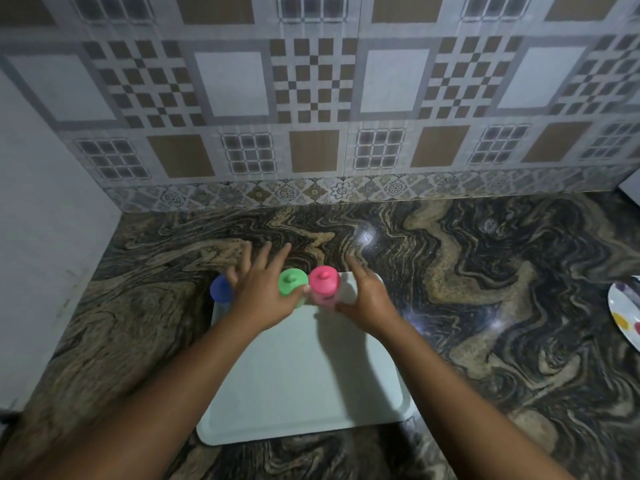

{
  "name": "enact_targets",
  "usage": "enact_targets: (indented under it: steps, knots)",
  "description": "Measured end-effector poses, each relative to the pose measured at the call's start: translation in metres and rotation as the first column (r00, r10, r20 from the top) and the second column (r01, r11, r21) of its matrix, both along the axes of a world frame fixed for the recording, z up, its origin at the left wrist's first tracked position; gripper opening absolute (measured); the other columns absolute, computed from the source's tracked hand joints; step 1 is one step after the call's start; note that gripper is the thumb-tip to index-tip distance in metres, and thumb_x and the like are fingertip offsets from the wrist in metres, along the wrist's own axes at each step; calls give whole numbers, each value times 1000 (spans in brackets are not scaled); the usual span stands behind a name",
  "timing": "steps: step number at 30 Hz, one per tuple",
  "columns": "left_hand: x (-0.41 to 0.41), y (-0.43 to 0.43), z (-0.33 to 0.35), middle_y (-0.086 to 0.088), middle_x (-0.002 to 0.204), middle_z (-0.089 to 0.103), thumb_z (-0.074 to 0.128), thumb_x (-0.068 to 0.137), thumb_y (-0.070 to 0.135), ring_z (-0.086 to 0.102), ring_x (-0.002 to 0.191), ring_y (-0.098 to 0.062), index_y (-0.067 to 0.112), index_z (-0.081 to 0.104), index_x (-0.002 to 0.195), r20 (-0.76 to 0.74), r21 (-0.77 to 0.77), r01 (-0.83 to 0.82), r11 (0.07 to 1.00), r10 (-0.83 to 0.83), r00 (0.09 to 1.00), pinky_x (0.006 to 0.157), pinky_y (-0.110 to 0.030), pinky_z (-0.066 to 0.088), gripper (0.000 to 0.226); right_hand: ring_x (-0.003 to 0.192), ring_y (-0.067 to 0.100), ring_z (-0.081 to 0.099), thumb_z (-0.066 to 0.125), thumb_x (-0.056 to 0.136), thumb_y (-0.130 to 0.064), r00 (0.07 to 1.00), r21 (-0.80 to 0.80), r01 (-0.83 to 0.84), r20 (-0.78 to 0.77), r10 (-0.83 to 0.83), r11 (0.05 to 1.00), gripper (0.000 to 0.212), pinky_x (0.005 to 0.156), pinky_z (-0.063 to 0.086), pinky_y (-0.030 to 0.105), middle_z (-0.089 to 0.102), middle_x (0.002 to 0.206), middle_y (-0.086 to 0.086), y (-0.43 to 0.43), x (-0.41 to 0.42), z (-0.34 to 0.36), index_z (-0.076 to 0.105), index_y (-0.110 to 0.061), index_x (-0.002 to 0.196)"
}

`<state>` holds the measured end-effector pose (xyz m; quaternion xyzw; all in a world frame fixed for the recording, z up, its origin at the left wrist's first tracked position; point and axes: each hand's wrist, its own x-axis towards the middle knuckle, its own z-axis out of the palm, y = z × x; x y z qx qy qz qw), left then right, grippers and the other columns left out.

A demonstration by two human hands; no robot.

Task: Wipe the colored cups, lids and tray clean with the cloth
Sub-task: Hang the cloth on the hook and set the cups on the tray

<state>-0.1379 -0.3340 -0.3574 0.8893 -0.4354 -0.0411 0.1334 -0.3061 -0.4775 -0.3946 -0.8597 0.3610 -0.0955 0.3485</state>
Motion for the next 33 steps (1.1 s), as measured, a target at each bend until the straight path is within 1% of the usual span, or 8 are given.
enact_targets:
  steps: [3, 5, 8, 13, 20, 23, 27, 33]
  knots:
    - [18, 45, 1, -7, 141, 55, 56, 82, 59, 44, 135, -32, 19, 52, 138, -17, -391, -18, 920, 12, 1000, 109, -53, 37, 68, 130, 30, 53, 79, 82, -31, 993, -88, 116, -11, -117, 989, 71, 108, 40, 32, 57, 141, 14, -6, -47, -7, 52, -10, 143]
    - [27, 79, -7, -13, 126, 64, 63, 84, 45, 56, 119, -33, 9, 60, 127, -100, -484, -144, 863, 110, 989, 101, -46, 44, 56, 114, 29, 61, 74, 83, -35, 981, -102, 164, -89, -173, 981, 53, 93, 50, 36, 67, 122, 9, -4, -77, -18, 62, -16, 131]
    - [24, 115, -30, -20, 130, 61, 74, 85, 26, 56, 121, -38, 6, 57, 130, -338, -268, -434, 860, 338, 878, 100, -46, 44, 52, 100, 28, 63, 73, 83, -34, 963, -106, 188, -178, -205, 976, 36, 77, 52, 36, 68, 103, 3, 8, -108, -28, 66, -20, 116]
    - [6, 137, -55, -17, 127, 64, 72, 87, 20, 63, 112, -35, 8, 53, 135, -542, -36, -491, 870, 396, 742, 92, -42, 50, 53, 101, 27, 62, 72, 84, -31, 955, -74, 217, -188, -227, 973, 45, 79, 52, 37, 66, 111, 5, 27, -116, -37, 62, -20, 127]
    - [9, 146, -63, -19, 122, 68, 66, 86, -6, 65, 111, -35, -3, 60, 129, -577, -19, -513, 858, 410, 707, 96, -43, 51, 44, 105, 31, 63, 72, 87, -14, 945, -29, 283, -161, -284, 959, 37, 87, 53, 37, 69, 114, 11, 35, -114, -39, 67, -13, 124]
    - [6, 144, -58, -14, 111, 71, 63, 84, -13, 66, 100, -29, -5, 66, 121, -596, -57, -523, 850, 391, 701, 89, -35, 49, 38, 101, 32, 65, 69, 86, -10, 934, -23, 317, -164, -316, 948, 30, 85, 55, 41, 70, 110, 11, 38, -113, -36, 70, -11, 116]
    - [8, 140, -54, -4, 98, 72, 60, 85, -12, 66, 93, -24, 4, 71, 116, -605, -83, -512, 855, 365, 708, 82, -31, 48, 37, 90, 32, 66, 64, 83, -9, 936, -31, 322, -137, -323, 946, 12, 76, 56, 43, 71, 92, 7, 35, -109, -35, 69, -14, 92]
    - [20, 121, -37, -1, 87, 68, 57, 87, -10, 63, 88, -22, 7, 74, 110, -556, -122, -491, 863, 351, 754, 77, -26, 43, 34, 89, 37, 65, 68, 80, -9, 933, -44, 344, -96, -346, 938, 16, 76, 55, 45, 72, 93, 15, 17, -92, -27, 70, -4, 95]
